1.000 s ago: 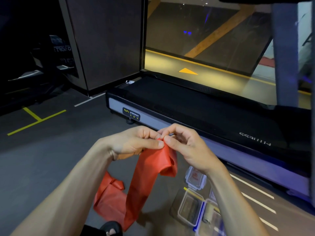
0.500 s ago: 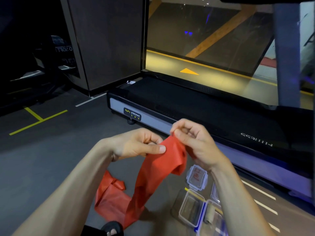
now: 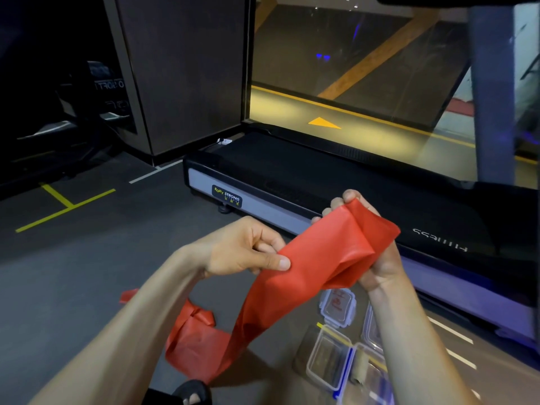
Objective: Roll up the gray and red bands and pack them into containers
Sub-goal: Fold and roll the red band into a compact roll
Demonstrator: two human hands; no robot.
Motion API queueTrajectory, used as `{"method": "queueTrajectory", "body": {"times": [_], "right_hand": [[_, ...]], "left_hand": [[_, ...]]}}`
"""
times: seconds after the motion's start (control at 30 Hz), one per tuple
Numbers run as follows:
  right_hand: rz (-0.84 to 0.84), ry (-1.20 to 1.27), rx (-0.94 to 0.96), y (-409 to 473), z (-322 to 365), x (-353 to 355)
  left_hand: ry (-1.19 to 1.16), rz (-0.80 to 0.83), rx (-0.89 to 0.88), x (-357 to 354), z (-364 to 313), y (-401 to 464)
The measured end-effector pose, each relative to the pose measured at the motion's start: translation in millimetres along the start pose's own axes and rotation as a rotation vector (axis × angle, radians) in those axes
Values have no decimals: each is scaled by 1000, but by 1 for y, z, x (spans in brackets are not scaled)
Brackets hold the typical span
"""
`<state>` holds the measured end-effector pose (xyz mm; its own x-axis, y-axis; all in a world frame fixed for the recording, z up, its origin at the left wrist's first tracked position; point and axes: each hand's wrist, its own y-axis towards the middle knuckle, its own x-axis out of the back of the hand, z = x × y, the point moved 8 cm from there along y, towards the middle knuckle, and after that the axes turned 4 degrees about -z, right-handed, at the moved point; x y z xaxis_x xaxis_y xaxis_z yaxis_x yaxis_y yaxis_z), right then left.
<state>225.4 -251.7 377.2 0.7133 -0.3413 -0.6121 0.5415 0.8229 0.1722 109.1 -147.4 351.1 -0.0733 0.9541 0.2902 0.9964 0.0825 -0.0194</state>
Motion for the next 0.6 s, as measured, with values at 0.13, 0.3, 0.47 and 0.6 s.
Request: {"method": "queueTrajectory", "body": {"times": [0.13, 0.3, 0.47, 0.6], "right_hand": [[-12, -1, -5, -1, 1, 2], [-25, -10, 8, -3, 4, 2], [-27, -21, 0, -3, 4, 6], [-39, -60, 10, -5, 7, 12]], "left_hand": [[28, -2, 24, 0, 1, 0], [26, 14, 53, -2, 0, -2], [34, 30, 24, -3, -1, -1], [-43, 45, -29, -2, -6, -2]]}}
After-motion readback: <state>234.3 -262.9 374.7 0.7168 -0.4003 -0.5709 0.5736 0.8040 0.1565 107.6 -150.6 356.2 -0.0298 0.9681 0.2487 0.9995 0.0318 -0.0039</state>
